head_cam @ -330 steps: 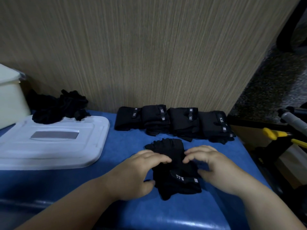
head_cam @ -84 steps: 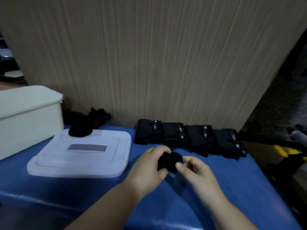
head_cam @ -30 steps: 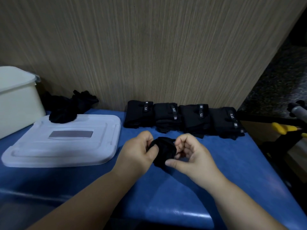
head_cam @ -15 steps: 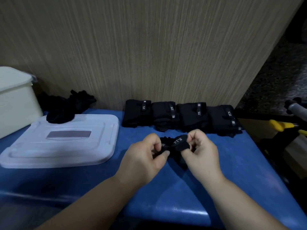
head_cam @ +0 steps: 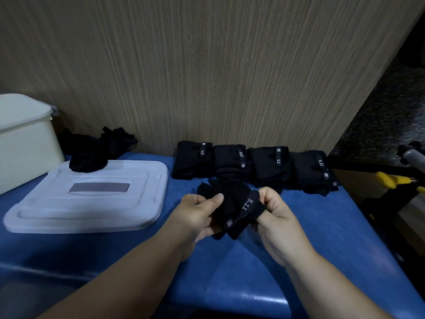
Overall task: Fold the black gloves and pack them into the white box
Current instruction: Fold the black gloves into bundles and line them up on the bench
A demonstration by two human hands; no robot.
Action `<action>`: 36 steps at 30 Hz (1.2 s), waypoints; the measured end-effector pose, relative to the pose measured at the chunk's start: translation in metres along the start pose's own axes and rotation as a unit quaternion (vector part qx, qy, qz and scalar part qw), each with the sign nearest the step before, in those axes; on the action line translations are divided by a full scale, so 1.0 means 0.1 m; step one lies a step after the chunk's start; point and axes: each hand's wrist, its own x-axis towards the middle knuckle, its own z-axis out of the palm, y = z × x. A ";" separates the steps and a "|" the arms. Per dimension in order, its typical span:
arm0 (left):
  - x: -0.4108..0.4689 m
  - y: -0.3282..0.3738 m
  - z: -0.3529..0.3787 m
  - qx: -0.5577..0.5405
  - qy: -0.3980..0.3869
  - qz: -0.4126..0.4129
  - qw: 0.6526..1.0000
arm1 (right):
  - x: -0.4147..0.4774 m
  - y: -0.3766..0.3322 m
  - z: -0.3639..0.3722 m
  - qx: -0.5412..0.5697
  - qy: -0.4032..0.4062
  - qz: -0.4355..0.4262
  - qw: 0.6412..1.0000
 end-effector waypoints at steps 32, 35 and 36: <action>0.05 0.01 -0.05 0.179 0.128 0.100 0.970 | 0.00 -0.09 -0.02 -0.076 0.071 -0.030 0.994; -0.01 0.02 -0.02 0.273 0.103 0.113 0.950 | -0.03 -0.07 -0.07 -0.262 0.056 -0.125 0.955; -0.02 0.02 0.00 0.278 0.077 0.103 0.952 | -0.03 -0.06 -0.06 -0.322 0.048 -0.156 0.932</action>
